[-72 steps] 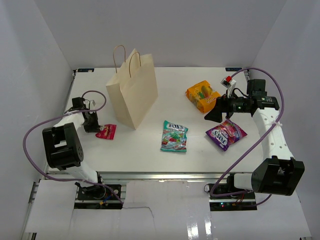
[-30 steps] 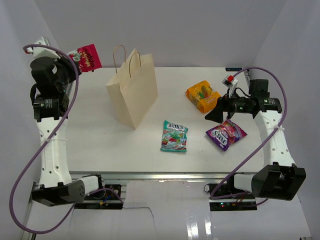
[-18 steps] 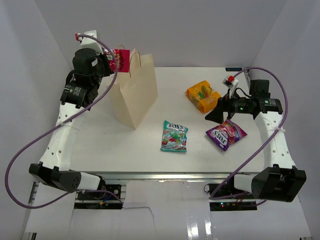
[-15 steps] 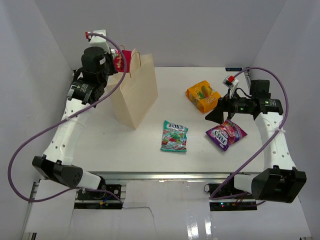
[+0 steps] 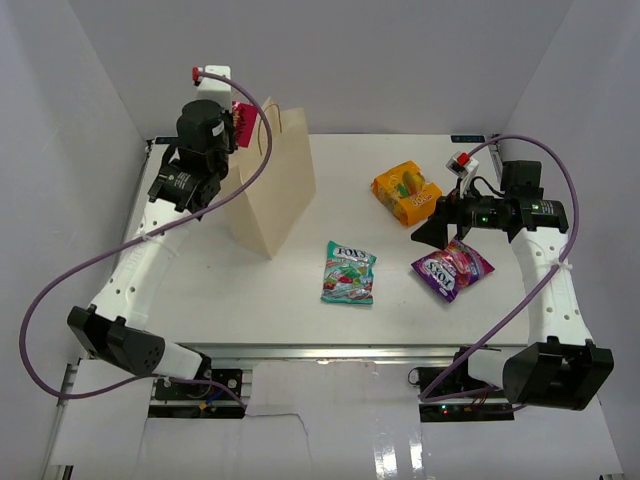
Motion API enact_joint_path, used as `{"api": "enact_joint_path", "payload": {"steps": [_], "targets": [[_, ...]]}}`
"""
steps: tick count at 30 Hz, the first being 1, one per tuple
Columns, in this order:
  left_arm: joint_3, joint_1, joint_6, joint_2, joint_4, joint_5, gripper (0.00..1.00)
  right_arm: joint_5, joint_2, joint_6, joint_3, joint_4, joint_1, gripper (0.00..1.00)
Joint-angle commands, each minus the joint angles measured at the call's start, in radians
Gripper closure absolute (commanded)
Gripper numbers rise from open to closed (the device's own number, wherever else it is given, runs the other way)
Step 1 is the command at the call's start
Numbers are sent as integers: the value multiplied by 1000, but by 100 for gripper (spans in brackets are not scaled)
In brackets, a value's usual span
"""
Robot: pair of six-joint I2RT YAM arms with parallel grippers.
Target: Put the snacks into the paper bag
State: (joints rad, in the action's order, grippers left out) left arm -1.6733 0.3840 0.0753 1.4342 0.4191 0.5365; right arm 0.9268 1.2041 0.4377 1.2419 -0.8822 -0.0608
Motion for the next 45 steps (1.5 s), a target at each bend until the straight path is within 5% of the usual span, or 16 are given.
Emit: {"api": "enact_joint_path", "payload": {"steps": [1, 10, 15, 17, 24, 30, 34, 39, 45], "targets": [[72, 35, 18, -61, -28, -33, 100, 1, -18, 12, 14, -6, -2, 6], [147, 58, 49, -64, -63, -10, 100, -3, -23, 12, 13, -6, -4, 6], [139, 59, 24, -70, -46, -75, 29, 3, -25, 27, 21, -21, -4, 6], [109, 59, -6, -70, -8, -139, 21, 23, -12, 67, 43, -46, -2, 6], [12, 59, -140, -125, 84, -201, 18, 30, 43, 170, 108, -167, 36, 5], [0, 59, -329, -251, 211, -263, 12, -162, 55, 168, 39, -169, 295, 3], [142, 59, -509, -403, 248, -371, 5, -313, 93, 27, -73, -46, 444, 2], [386, 59, -695, -641, 279, -435, 2, -417, 242, -210, -85, 148, 452, 2], [497, 59, -798, -819, 346, -394, 2, -480, 435, -503, -13, 207, 454, 1]]}}
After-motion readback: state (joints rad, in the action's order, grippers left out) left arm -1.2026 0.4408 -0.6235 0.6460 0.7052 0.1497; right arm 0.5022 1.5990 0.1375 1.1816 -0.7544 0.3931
